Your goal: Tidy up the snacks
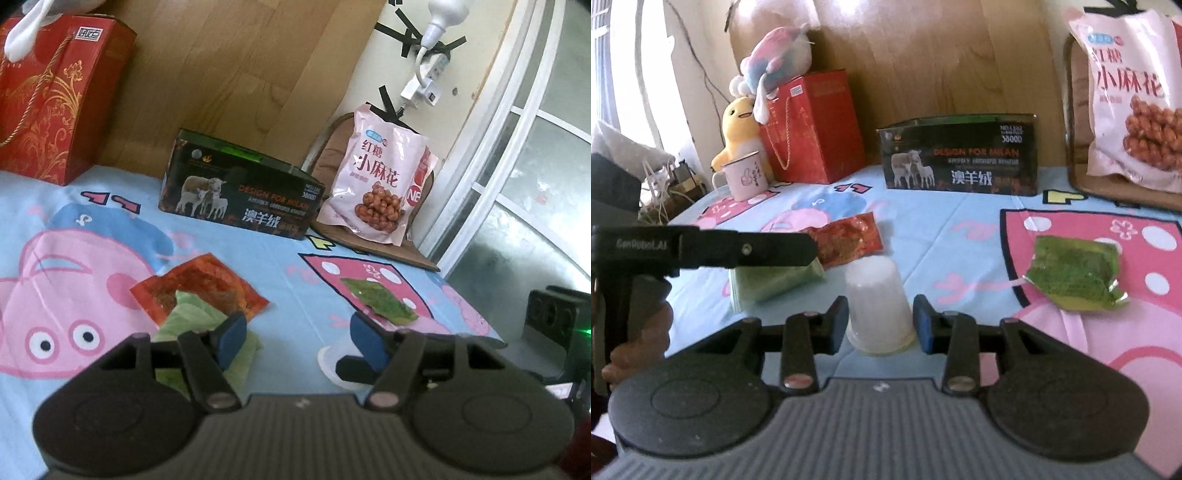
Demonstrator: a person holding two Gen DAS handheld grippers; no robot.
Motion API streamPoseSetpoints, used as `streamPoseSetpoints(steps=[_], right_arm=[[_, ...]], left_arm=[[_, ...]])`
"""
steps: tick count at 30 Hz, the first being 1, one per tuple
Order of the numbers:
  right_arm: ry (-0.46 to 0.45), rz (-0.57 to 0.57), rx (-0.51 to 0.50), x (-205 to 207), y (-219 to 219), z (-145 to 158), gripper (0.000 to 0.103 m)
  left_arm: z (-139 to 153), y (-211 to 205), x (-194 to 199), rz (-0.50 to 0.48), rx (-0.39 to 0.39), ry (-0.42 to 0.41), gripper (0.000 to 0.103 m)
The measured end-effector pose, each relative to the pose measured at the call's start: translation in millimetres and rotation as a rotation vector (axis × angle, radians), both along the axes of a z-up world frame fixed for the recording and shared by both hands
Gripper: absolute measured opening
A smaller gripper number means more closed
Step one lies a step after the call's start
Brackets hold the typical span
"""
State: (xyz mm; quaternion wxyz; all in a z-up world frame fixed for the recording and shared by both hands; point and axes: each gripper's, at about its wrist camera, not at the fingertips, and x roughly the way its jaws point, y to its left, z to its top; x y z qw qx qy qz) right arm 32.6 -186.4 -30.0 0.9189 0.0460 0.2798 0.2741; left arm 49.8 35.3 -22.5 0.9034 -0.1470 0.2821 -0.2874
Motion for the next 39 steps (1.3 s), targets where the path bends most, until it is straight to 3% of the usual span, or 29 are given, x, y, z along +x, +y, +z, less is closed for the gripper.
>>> streamPoseSetpoints(steps=[20, 39], right_arm=[[0.041, -0.007, 0.081, 7.4, -12.1, -2.8, 0.041], [0.104, -0.193, 0.254, 19.7, -45.7, -8.5, 0.042]], left_arm=[[-1.4, -1.2, -0.7, -0.005, 0.001, -0.005, 0.067], [-1.5, -1.3, -0.8, -0.005, 0.000, -0.005, 0.069]])
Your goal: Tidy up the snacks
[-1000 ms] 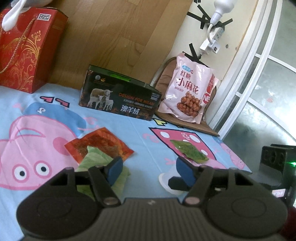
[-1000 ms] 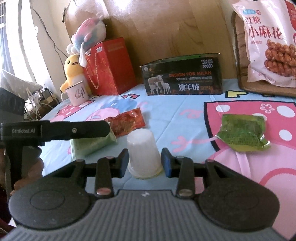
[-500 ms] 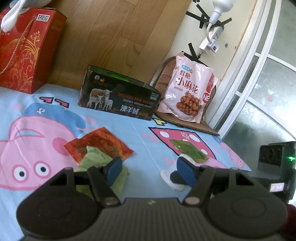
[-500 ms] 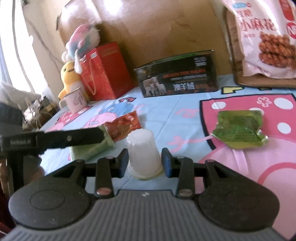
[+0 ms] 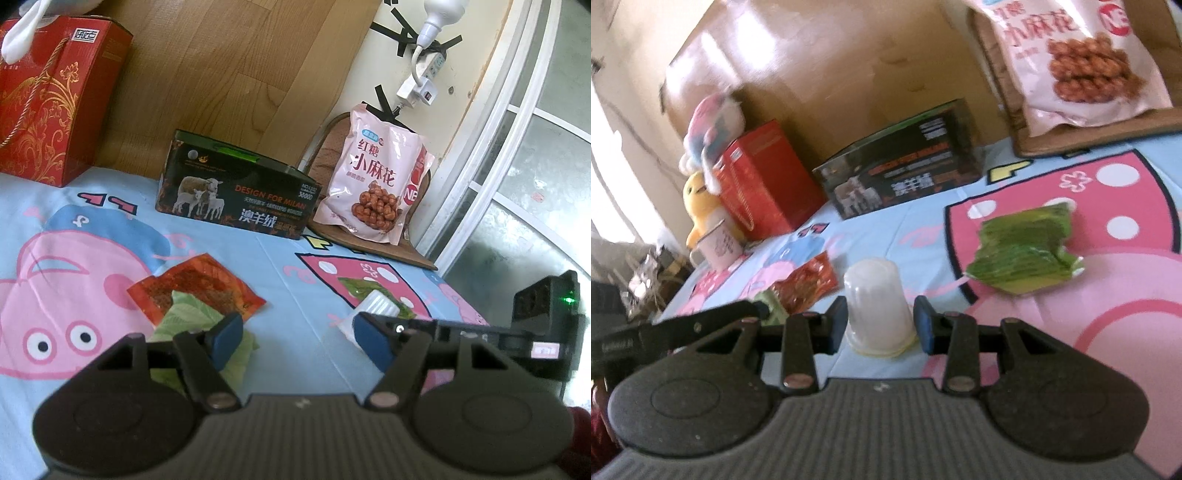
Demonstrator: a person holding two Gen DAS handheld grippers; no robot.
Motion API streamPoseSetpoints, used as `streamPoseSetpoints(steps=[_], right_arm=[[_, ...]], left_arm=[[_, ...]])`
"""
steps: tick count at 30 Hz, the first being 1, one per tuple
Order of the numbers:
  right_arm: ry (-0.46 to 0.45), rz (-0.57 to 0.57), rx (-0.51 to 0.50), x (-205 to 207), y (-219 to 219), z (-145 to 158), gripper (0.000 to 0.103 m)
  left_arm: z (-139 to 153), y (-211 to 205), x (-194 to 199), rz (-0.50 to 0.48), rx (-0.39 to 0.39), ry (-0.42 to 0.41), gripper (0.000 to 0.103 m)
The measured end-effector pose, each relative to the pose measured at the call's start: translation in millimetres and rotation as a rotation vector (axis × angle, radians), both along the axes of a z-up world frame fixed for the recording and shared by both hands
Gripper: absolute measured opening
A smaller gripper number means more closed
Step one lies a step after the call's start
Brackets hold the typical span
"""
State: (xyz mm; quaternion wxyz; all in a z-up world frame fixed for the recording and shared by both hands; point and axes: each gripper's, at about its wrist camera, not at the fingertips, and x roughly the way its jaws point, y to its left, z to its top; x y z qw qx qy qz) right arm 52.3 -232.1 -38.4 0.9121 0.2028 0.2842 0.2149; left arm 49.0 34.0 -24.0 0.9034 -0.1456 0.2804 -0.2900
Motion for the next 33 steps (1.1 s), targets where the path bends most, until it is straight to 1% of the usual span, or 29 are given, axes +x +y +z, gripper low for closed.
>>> streamPoseSetpoints(steps=[7, 13, 17, 19, 26, 29, 33], right_arm=[[0.041, -0.083, 0.110, 4.8, -18.5, -5.0, 0.042], [0.074, -0.091, 0.187, 8.5, -28.5, -8.6, 0.042], [0.105, -0.099, 0.285, 11.4, -40.6, -13.7, 0.038], [0.115, -0.100, 0.318, 12.4, -44.3, -15.2, 0.037], [0.126, -0.094, 0.312, 13.0, -42.7, -12.3, 0.037], [0.167, -0.053, 0.355, 12.7, -38.7, -13.7, 0.037], [0.248, 0.084, 0.444, 13.8, -21.1, -16.8, 0.037]], left_arm=[[-0.1, -0.2, 0.2, 0.000, 0.000, 0.000, 0.069], [-0.2, -0.2, 0.2, -0.001, 0.001, -0.001, 0.069], [-0.2, -0.2, 0.2, 0.000, 0.000, -0.001, 0.069], [-0.2, -0.2, 0.2, 0.000, 0.000, -0.001, 0.070], [-0.4, 0.2, 0.6, 0.000, -0.001, 0.000, 0.070], [-0.3, 0.1, 0.5, -0.001, -0.004, 0.000, 0.070], [0.3, 0.5, -0.1, -0.003, -0.014, 0.002, 0.070]])
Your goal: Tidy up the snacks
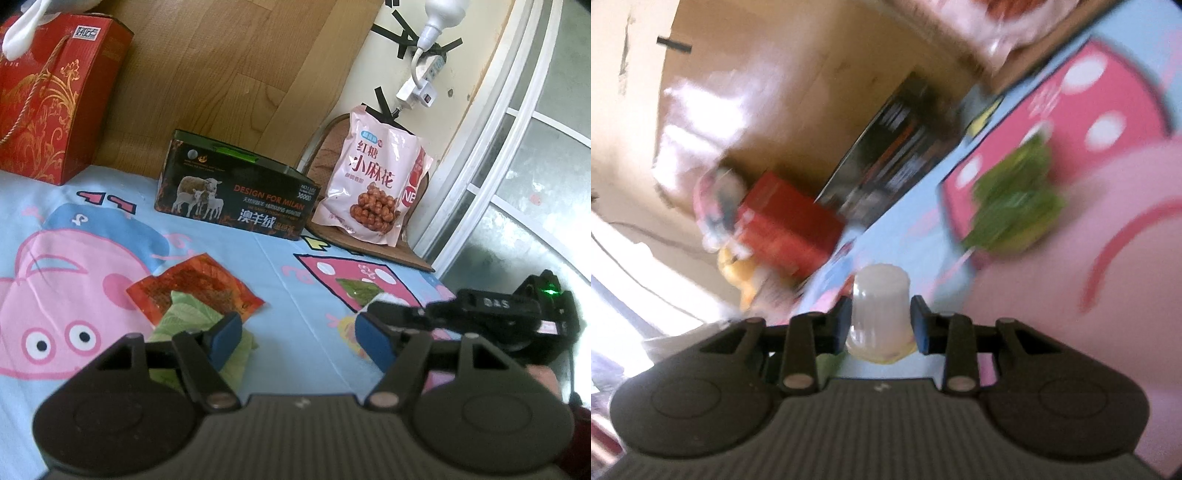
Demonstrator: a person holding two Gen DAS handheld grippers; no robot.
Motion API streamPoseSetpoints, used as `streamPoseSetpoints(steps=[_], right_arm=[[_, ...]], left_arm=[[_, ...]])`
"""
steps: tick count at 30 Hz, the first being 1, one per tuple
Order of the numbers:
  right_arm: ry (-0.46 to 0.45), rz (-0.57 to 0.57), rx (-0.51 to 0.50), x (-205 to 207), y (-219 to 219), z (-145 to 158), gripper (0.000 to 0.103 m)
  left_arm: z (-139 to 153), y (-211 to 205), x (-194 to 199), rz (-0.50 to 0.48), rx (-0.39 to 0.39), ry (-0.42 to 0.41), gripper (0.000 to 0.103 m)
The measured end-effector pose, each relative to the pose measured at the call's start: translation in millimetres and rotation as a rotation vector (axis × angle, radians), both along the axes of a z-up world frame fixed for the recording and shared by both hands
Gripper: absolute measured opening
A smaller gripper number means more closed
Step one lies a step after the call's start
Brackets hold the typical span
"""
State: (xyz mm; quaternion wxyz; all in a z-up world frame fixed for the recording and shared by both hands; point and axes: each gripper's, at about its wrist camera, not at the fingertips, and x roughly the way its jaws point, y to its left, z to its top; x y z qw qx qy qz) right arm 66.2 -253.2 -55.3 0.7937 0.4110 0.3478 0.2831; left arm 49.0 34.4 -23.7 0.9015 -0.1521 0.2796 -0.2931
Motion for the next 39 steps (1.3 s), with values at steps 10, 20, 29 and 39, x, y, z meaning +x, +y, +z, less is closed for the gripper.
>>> streamPoseSetpoints(steps=[10, 20, 29, 39], right_arm=[[-0.160, -0.205, -0.349, -21.5, -5.9, 31.9, 0.049], [-0.197, -0.293, -0.433, -30.9, -17.6, 26.6, 0.049], [-0.229, -0.290, -0.448, -33.9, -18.4, 21.1, 0.049], [-0.308, -0.253, -0.495, -41.0, -8.9, 24.7, 0.053]], left_arm=[[0.0, 1.2, 0.3, -0.002, -0.005, 0.001, 0.070], [-0.2, 0.7, 0.6, -0.001, -0.004, 0.001, 0.071], [0.4, -0.4, 0.6, 0.002, 0.014, -0.006, 0.071], [1.2, -0.6, 1.4, 0.008, 0.020, -0.005, 0.071]])
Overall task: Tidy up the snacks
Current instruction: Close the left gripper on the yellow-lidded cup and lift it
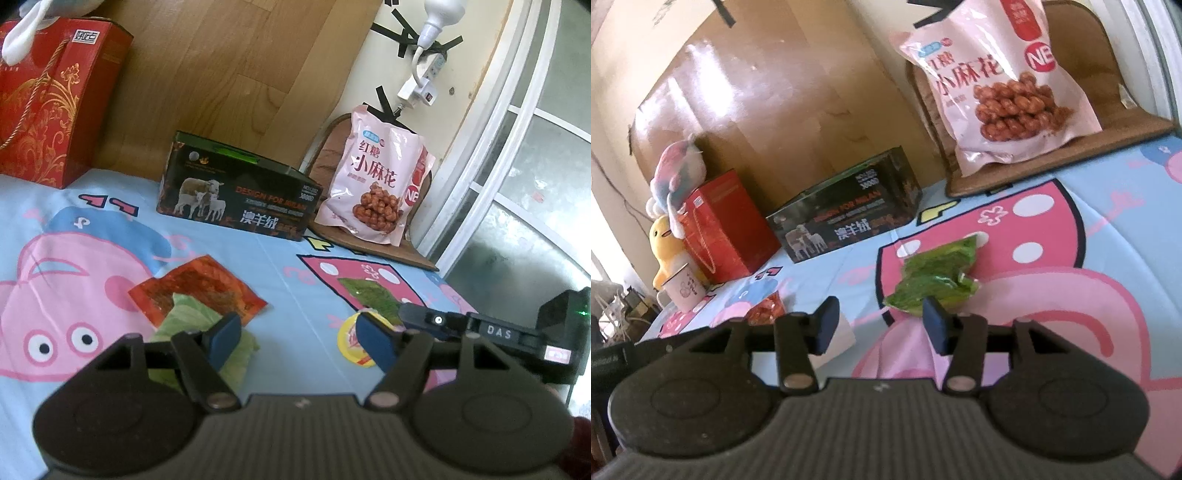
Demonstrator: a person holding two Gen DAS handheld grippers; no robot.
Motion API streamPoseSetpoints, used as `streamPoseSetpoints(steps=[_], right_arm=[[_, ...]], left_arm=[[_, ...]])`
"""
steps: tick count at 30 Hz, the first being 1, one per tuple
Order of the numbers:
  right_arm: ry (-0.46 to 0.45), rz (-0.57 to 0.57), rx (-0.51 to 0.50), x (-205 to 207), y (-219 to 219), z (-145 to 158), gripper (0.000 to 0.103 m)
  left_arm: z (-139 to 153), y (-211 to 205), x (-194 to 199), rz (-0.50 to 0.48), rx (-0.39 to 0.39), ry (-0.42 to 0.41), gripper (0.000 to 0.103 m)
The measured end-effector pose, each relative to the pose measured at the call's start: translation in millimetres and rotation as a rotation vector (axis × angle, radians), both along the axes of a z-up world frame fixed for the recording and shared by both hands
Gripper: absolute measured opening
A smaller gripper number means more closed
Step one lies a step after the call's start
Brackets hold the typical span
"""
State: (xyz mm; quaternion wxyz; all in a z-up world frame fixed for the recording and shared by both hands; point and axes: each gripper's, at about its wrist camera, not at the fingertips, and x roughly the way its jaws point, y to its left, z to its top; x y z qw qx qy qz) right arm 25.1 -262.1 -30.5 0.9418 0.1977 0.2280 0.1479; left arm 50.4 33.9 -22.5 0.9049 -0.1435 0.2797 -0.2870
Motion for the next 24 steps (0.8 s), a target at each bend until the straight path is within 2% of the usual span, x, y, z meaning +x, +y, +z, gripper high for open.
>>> streamPoseSetpoints(steps=[9, 15, 19, 22, 24], right_arm=[[-0.032, 0.034, -0.004, -3.4, 2.1, 1.6, 0.053], [-0.036, 0.094, -0.021, -4.0, 8.2, 2.1, 0.054], [-0.021, 0.209, -0.070, -3.1, 19.5, 4.8, 0.060], [-0.030, 0.296, -0.174, -5.3, 32.4, 8.0, 0.062], [-0.048, 0.317, -0.252, -5.3, 40.1, 9.8, 0.074]], left_arm=[[2.5, 1.6, 1.4, 0.015, 0.010, 0.019, 0.071], [15.4, 7.9, 4.5, -0.001, -0.073, 0.074, 0.071], [26.1, -5.9, 6.7, -0.062, -0.086, 0.086, 0.071], [31.9, -24.1, 9.3, -0.119, -0.068, 0.082, 0.071], [33.4, -38.6, 13.6, -0.145, -0.040, 0.083, 0.071]])
